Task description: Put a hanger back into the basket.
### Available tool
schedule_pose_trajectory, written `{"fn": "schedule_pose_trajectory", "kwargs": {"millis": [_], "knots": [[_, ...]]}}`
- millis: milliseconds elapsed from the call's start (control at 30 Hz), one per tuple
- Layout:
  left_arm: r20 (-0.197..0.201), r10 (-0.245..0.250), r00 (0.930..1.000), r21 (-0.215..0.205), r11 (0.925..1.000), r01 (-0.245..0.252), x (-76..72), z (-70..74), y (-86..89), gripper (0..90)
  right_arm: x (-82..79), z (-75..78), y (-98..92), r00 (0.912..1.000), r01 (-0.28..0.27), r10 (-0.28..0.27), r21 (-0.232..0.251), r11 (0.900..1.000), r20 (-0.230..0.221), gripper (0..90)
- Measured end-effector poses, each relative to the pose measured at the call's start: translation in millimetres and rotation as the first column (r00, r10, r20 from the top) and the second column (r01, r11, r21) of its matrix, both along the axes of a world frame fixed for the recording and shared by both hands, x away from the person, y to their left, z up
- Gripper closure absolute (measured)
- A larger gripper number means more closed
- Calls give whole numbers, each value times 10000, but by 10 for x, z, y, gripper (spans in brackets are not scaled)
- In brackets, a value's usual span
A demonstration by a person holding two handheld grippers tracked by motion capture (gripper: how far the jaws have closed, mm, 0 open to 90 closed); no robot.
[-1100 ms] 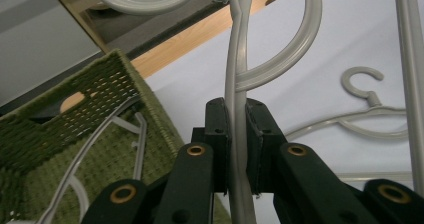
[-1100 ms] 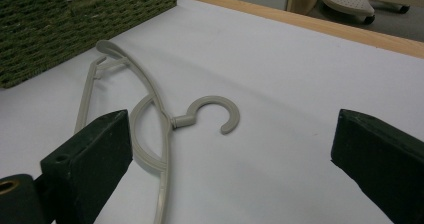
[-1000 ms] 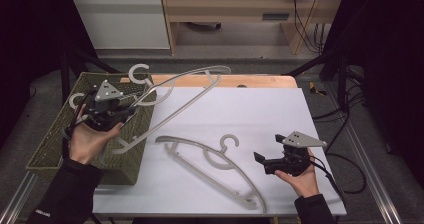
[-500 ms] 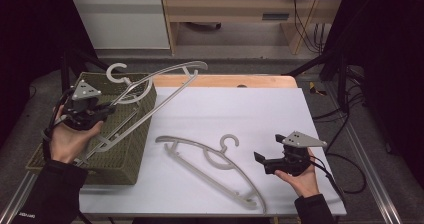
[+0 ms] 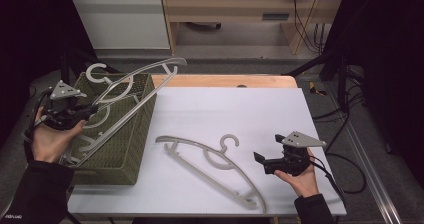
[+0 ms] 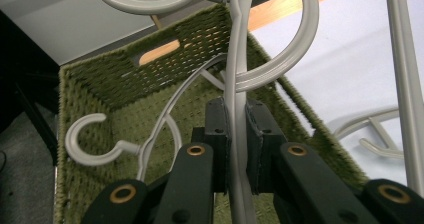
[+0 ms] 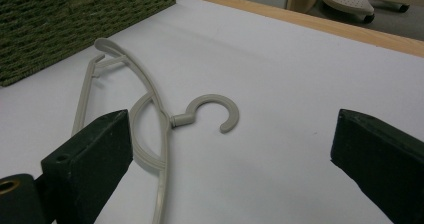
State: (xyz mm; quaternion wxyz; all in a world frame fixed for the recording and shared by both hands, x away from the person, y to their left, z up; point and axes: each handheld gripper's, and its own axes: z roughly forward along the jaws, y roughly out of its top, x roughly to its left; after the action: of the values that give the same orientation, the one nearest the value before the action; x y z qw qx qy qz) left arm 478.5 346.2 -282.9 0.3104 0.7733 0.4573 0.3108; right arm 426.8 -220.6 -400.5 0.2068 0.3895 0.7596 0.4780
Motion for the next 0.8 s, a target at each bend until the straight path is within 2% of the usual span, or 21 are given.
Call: {"fn": "schedule_pose_trajectory", "kwargs": {"millis": [567,800], "knots": [[-1,663,9978,59,9978,-663,123,-102,456,816,13,-7,-9,10000,-1,1,-36,10000,14,38],[-83,821,9966,78,9966,-821,203,-171,555,816,18,-15,0,10000,15,-15,-51,10000,-40,38]]}}
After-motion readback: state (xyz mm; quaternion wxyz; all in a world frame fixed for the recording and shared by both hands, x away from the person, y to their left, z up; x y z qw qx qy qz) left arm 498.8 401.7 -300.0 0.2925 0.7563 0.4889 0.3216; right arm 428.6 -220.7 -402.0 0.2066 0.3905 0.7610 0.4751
